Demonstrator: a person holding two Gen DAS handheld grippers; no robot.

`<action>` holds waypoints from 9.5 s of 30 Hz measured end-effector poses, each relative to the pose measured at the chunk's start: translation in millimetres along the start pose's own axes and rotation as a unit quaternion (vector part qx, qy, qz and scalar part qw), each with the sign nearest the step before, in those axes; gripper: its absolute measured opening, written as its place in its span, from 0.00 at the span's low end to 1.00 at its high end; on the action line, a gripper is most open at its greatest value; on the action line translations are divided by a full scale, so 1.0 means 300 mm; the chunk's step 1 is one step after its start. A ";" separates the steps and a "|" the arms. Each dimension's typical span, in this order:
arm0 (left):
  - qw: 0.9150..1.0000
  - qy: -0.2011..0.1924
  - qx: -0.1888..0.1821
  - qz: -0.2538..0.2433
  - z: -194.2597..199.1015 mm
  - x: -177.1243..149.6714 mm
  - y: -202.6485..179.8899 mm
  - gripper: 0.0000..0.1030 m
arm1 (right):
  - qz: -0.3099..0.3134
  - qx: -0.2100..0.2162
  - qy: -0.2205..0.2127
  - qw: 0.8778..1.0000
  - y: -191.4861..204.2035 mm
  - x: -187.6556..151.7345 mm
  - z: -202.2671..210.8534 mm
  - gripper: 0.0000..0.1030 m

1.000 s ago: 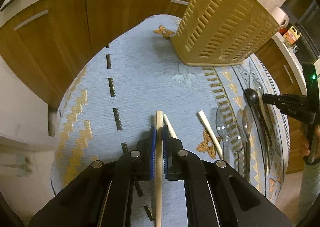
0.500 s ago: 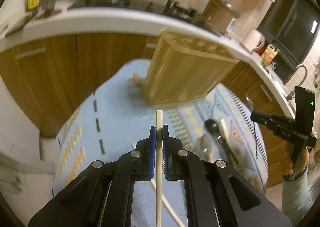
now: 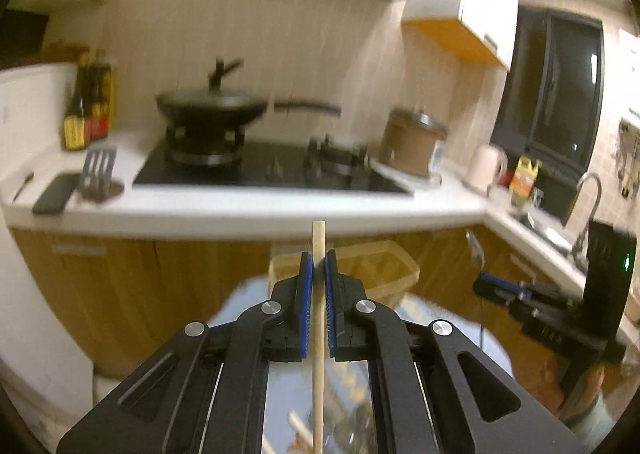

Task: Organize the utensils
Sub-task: 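Lift the chopstick and clear spoon with both grippers over the tan basket, then open both grippers to drop the chopstick and spoon into the basket, then move both grippers back down toward the remaining spoons and black ladle, then grasp a clear plastic spoon with the left gripper while the right gripper grasps the black ladle, then carry the clear spoon and black ladle with both grippers over the basket, then open both grippers to release the spoon and ladle into the basket, then move both grippers back down toward the remaining spoons and chopsticks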

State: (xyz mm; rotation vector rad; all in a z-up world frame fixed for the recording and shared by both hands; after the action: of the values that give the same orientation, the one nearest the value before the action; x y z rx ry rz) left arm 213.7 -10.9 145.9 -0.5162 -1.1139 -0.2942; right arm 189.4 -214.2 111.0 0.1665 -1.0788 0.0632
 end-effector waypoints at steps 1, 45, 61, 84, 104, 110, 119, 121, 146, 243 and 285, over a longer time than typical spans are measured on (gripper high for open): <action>1.000 -0.014 -0.001 0.000 -0.003 0.027 -0.010 0.04 | 0.001 -0.005 -0.011 1.000 0.001 0.024 -0.009 0.09; 0.996 -0.069 0.052 0.022 -0.399 0.017 0.145 0.12 | -0.010 -0.038 -0.073 0.997 -0.128 0.042 -0.440 0.10; 0.997 -0.054 0.046 0.043 -0.130 -0.023 0.129 0.30 | -0.011 -0.021 -0.044 0.999 -0.112 -0.007 -0.183 0.30; 0.983 0.180 0.050 0.004 -0.043 -0.429 0.087 0.33 | 0.028 -0.034 0.147 0.988 0.022 -0.297 -0.094 0.44; 0.940 0.340 -0.005 0.017 -0.338 -0.651 0.042 0.33 | -0.108 0.039 0.313 0.943 -0.077 -0.542 -0.277 0.44; 0.932 0.361 0.027 -0.013 -0.409 -0.704 0.031 0.33 | -0.106 0.036 0.310 0.944 -0.093 -0.524 -0.277 0.44; 0.920 0.387 0.048 -0.036 -0.404 -0.747 0.018 0.34 | -0.104 0.039 0.328 0.938 -0.086 -0.502 -0.339 0.44; 0.917 0.394 0.053 -0.042 -0.399 -0.754 0.012 0.34 | -0.098 0.034 0.338 0.935 -0.081 -0.504 -0.368 0.44; 0.913 0.405 0.047 -0.032 -0.387 -0.757 0.027 0.32 | 0.024 -0.042 0.417 0.908 0.045 -0.574 -0.520 0.36; 0.969 -0.151 0.192 -0.042 -0.333 0.049 0.046 0.35 | -0.056 -0.078 -0.111 0.989 -0.170 0.136 -0.437 0.36; 0.988 0.139 0.064 0.009 -0.013 -0.401 -0.001 0.48 | -0.034 -0.038 0.110 0.993 -0.028 -0.238 -0.099 0.49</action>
State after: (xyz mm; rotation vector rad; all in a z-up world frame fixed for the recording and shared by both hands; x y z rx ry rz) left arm 166.0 -16.6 35.5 -0.3591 -0.8510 -0.2679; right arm 182.7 -215.4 33.4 0.1257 -0.8537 -0.0210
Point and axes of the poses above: each gripper's, at about its wrist camera, not at the fingertips, and z roughly against the way its jaws point, y to its left, x to its top, the point moved 7 cm from there along -z, roughly the way its jaws point, and after that the axes turned 3 degrees about -x, right-handed, at the moved point
